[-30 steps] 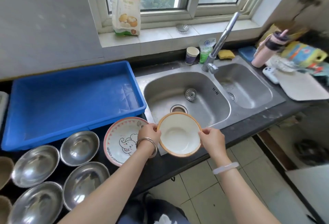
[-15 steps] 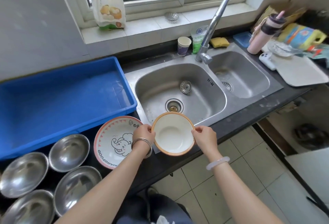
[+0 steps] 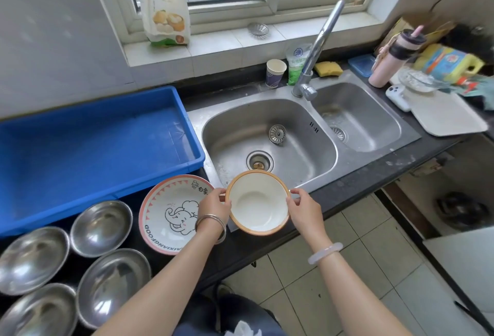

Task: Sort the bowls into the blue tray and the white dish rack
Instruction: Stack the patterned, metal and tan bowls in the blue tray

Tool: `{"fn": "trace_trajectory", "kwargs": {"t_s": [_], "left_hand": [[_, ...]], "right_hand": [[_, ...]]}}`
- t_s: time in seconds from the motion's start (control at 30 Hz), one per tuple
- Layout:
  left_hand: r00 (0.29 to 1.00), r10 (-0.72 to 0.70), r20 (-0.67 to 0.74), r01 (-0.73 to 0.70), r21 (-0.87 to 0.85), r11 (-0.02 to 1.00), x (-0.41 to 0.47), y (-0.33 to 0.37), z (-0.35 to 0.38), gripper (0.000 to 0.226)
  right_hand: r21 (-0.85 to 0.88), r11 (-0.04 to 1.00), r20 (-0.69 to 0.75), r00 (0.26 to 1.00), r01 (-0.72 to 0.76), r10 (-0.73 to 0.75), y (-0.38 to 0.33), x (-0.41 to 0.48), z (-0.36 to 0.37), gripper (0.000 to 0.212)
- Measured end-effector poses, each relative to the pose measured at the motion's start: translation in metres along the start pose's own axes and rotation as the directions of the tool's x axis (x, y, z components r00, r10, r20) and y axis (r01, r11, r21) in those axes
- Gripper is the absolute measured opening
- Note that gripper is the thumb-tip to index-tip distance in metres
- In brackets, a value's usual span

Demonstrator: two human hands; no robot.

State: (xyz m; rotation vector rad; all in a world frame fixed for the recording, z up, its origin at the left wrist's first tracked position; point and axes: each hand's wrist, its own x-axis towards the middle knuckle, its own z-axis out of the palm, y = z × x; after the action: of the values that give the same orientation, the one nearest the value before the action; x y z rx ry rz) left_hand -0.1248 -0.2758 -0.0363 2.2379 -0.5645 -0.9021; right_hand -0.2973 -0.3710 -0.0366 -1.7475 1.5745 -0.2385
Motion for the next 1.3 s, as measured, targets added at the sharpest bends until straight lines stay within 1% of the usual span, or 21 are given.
{"fn": "trace_trajectory", "kwargs": {"t_s": [0.1,0.23,0.33,0.4,0.47,0.53,0.63,0.73,0.83,0.93,1.0,1.1,1.17,1.23,1.3], "left_hand": [[1.000,-0.013,-0.015,0.012,-0.034,0.999,-0.003,-0.004,-0.006,0.032],[0.994,-0.012,-0.106,0.009,-0.022,1.000,-0.007,-0.013,-0.028,0.029],[0.979,-0.031,-0.203,0.024,-0.040,0.999,-0.007,-0.026,-0.050,0.031],[0.963,-0.072,-0.261,0.060,-0.055,0.997,-0.008,-0.036,-0.066,0.033],[0.944,-0.111,-0.311,0.100,-0.050,0.994,-0.011,-0.045,-0.080,0.034],[0.930,-0.147,-0.338,0.140,-0.045,0.989,-0.013,-0.054,-0.091,0.036],[0.928,-0.186,-0.324,0.182,-0.043,0.982,-0.015,-0.065,-0.099,0.037],[0.928,-0.238,-0.288,0.212,-0.121,0.970,-0.016,-0.071,-0.098,0.033],[0.925,-0.289,-0.246,0.254,-0.165,0.953,-0.013,-0.075,-0.097,0.028],[0.910,-0.342,-0.232,0.294,-0.219,0.930,-0.010,-0.078,-0.095,0.026],[0.899,-0.367,-0.238,0.310,-0.244,0.919,-0.009,-0.080,-0.096,0.025],[0.890,-0.384,-0.245,0.309,-0.294,0.904,-0.011,-0.083,-0.100,0.035],[0.882,-0.386,-0.272,0.293,-0.326,0.899,-0.014,-0.086,-0.107,0.037],[0.873,-0.393,-0.288,0.271,-0.384,0.883,-0.015,-0.089,-0.116,0.036],[0.864,-0.416,-0.284,0.241,-0.492,0.837,-0.015,-0.091,-0.131,0.028]], "right_hand": [[-0.103,0.993,-0.032,0.998,0.058,-0.061,-0.007,-0.004,-0.004,0.037],[-0.135,0.963,-0.019,0.971,0.234,-0.239,-0.033,-0.006,-0.002,0.033],[-0.134,0.923,0.060,0.932,0.362,-0.357,-0.065,-0.005,0.013,0.033],[-0.135,0.893,0.144,0.900,0.429,-0.411,-0.086,-0.002,0.030,0.035],[-0.172,0.857,0.247,0.863,0.486,-0.440,-0.104,0.001,0.050,0.037],[-0.235,0.808,0.336,0.826,0.540,-0.454,-0.117,0.005,0.070,0.041],[-0.382,0.702,0.447,0.785,0.601,-0.428,-0.131,0.016,0.094,0.045],[-0.447,0.634,0.547,0.753,0.631,-0.364,-0.140,0.027,0.109,0.038],[-0.461,0.599,0.586,0.732,0.655,-0.348,-0.145,0.034,0.118,0.029],[-0.472,0.562,0.584,0.719,0.679,-0.377,-0.147,0.037,0.124,0.020],[-0.474,0.563,0.568,0.724,0.677,-0.393,-0.147,0.038,0.125,0.019],[-0.449,0.572,0.564,0.715,0.686,-0.414,-0.149,0.039,0.122,0.021],[-0.427,0.583,0.566,0.707,0.691,-0.424,-0.155,0.037,0.118,0.021],[-0.402,0.597,0.558,0.703,0.694,-0.442,-0.163,0.034,0.112,0.020],[-0.356,0.636,0.551,0.704,0.684,-0.449,-0.176,0.032,0.106,0.020]]}}
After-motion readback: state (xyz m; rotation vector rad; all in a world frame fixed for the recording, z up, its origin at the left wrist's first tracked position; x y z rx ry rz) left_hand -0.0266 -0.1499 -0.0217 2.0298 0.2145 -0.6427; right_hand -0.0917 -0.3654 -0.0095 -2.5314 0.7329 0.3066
